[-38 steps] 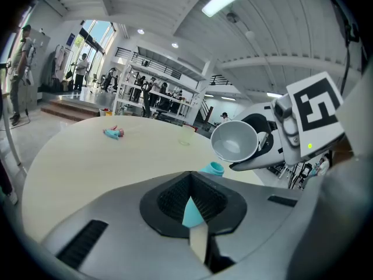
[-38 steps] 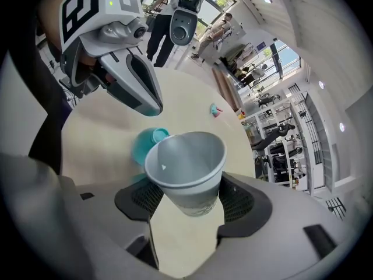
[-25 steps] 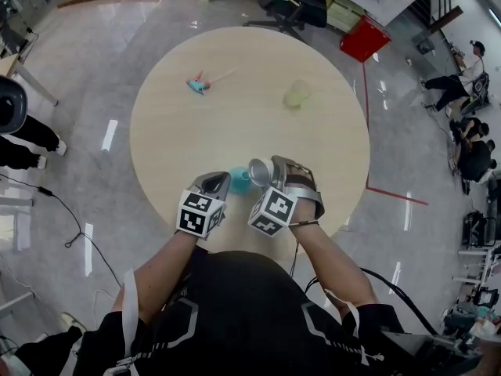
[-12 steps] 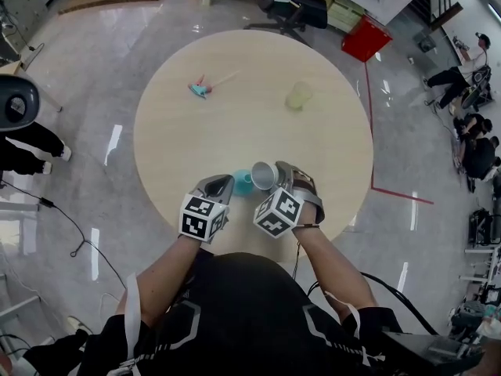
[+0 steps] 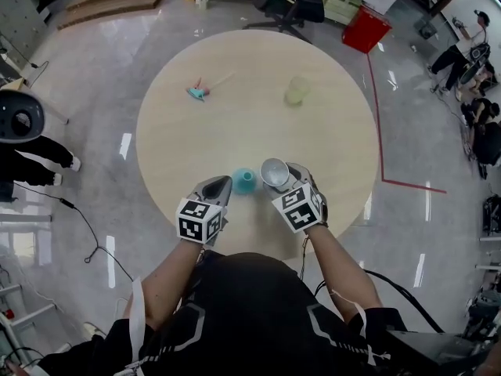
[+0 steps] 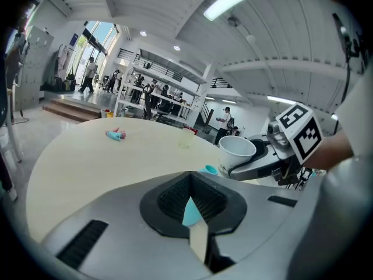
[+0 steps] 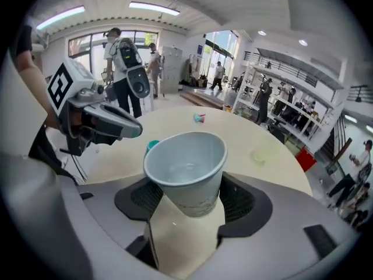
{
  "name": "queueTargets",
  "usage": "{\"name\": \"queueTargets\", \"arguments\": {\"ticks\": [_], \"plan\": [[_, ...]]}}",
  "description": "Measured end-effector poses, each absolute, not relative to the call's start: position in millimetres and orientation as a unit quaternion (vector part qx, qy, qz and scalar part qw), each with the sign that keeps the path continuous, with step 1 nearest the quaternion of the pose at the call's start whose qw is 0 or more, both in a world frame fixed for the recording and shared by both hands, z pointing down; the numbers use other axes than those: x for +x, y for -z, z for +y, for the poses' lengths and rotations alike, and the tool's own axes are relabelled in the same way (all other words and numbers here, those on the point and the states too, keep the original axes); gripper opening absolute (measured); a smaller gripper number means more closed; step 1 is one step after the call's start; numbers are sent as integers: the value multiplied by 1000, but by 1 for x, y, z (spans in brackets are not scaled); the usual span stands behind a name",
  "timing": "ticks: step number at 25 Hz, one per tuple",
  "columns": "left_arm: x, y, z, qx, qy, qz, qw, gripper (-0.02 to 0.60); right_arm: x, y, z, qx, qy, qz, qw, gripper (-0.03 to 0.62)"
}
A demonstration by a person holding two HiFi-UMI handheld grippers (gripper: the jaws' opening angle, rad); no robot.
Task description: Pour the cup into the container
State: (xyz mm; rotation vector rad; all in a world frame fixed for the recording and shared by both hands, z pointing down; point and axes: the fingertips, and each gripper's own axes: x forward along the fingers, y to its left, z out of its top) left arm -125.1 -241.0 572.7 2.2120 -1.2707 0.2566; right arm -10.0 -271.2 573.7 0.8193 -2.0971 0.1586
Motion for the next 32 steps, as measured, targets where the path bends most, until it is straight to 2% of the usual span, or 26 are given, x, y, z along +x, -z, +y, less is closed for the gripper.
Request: {"name": "queueTargets", "arguments": {"ticks": [4, 12, 17, 32], "plan": [[-121, -571, -236, 827, -101, -475, 283, 0, 10, -578, -275, 360, -124, -845, 376, 302], [-120, -571, -222, 821, -110, -482, 287, 0, 41, -616, -271, 386, -185, -843, 325, 302], [-121, -574, -217, 811, -114, -491, 296, 0, 50, -640, -267, 390, -180, -843, 324, 302], [-127, -579, -197, 794, -144, -509, 301, 0, 58, -667, -266, 392, -201, -858, 263, 302]]}}
